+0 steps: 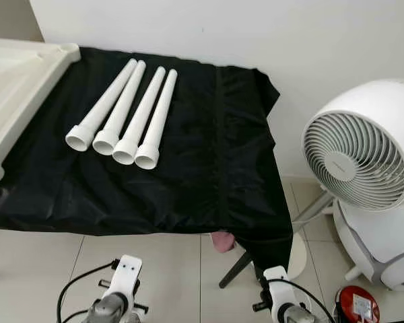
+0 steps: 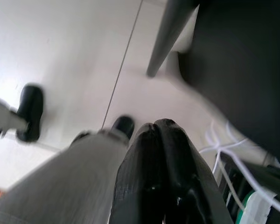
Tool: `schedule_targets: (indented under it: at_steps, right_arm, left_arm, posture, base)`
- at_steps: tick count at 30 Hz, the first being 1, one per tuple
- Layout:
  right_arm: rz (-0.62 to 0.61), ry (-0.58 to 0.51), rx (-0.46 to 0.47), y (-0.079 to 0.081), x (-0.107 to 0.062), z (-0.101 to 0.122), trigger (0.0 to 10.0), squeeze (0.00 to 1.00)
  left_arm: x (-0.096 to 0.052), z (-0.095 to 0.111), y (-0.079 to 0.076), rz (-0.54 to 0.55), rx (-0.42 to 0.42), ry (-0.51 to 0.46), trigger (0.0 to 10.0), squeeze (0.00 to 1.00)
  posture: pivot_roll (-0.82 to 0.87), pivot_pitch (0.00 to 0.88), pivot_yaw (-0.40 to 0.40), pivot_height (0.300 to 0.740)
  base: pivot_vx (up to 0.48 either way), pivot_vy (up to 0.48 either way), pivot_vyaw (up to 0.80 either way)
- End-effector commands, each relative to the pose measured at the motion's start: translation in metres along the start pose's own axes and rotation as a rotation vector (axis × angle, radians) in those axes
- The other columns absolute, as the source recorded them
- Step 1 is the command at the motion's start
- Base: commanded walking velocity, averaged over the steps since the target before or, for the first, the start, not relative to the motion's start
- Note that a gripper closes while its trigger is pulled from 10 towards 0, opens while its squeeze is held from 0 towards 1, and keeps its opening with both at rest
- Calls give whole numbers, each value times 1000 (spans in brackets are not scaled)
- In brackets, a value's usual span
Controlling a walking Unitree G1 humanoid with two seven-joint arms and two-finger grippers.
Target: Building children table
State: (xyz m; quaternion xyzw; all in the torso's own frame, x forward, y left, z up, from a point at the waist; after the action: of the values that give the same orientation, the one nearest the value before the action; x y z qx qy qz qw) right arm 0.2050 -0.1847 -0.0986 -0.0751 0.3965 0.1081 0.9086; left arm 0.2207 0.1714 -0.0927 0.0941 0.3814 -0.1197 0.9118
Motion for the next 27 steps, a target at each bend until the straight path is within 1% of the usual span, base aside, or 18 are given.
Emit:
schedule_targets:
  at_steps: [1,3,5,6,8,10,14,15,16,17,18,19,20,22,23,24,25,27]
  right_arm:
    - [3,19,2,0,-2,-6,10000,0]
    - [-6,15,16,0,-1,-5,10000,0]
    - [-12,14,17,1,-1,-5,10000,0]
    - [-17,10,7,2,-1,-4,10000,0]
    - [-17,10,7,2,-1,-4,10000,0]
    - [-23,4,26,1,0,-3,10000,0]
    - [-26,-11,38,-1,2,4,10000,0]
    - [-13,-27,34,-1,4,11,10000,0]
    - [-28,-23,8,-3,5,14,10000,0]
    - [-28,-23,8,-3,5,14,10000,0]
    - [-12,-34,22,-2,6,19,10000,0]
    - [-7,-45,24,-1,7,23,10000,0]
    - [6,-51,24,1,8,24,10000,0]
    - [27,-58,38,4,8,26,10000,0]
    - [16,-55,34,5,9,26,10000,0]
    - [16,-55,34,5,9,26,10000,0]
    - [6,-52,31,5,9,26,10000,0]
    - [7,-50,31,6,9,26,10000,0]
  left_arm:
    - [-3,-8,8,100,-6,24,10000,0]
    - [-5,-16,9,104,2,47,10000,0]
    - [-6,-18,10,105,2,52,10000,0]
    - [-6,-18,10,113,11,49,10000,0]
    - [-6,-18,10,113,11,49,10000,0]
    - [-6,-17,11,120,0,49,10000,0]
    - [-3,-9,10,121,-19,36,10000,0]
    - [0,-1,8,114,-28,15,10000,0]
    - [2,5,8,126,-9,4,10000,0]
    - [2,5,8,126,-9,4,10000,0]
    - [4,8,5,104,-19,3,10000,0]
    - [5,9,1,83,-55,9,10000,0]
    - [6,9,0,79,-70,14,10000,0]
    - [6,11,4,115,-57,13,10000,0]
    - [6,10,5,119,-80,17,10000,0]
    - [6,10,5,119,-80,17,10000,0]
    - [5,9,5,117,-102,21,10000,0]
    - [5,8,6,122,-108,27,10000,0]
  posture:
    - [2,139,-47,740]
    - [5,126,-40,740]
    - [4,113,-39,740]
    - [3,96,-41,740]
    - [3,96,-41,740]
    - [9,82,-44,740]
    - [7,50,-54,740]
    - [6,27,-57,740]
    - [-2,27,-61,740]
    - [-2,27,-61,740]
    - [3,7,-55,740]
    - [14,0,-58,740]
    - [15,0,-56,740]
    - [11,0,-49,740]
    - [1,0,-31,740]
    - [1,0,-31,740]
    - [1,0,-31,740]
    - [-3,0,-23,740]
  base:
    - [0,0,0]
    - [0,0,0]
    - [0,0,0]
    - [0,0,0]
    - [0,0,0]
    - [0,0,0]
    - [0,0,0]
    - [0,0,0]
    - [0,0,0]
    - [0,0,0]
    - [0,0,0]
    - [0,0,0]
    - [0,0,0]
    - [0,0,0]
    - [0,0,0]
    - [0,0,0]
    - [0,0,0]
    - [0,0,0]
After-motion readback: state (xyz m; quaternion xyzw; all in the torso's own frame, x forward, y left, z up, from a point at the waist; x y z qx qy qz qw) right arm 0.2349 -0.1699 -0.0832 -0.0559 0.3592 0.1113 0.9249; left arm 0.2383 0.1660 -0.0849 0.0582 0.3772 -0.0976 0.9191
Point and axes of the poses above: a point about 5 cm out from each wrist's last joint towards the gripper, its own x axis pointing out of the wrist towards the gripper, its own z axis along the axis of the wrist's last joint, y = z × x, the point moved 3 cm from there along x, pointing out of the wrist towards the gripper, and after that the axes turned 2 degrees about x, right-handed, at the moved point
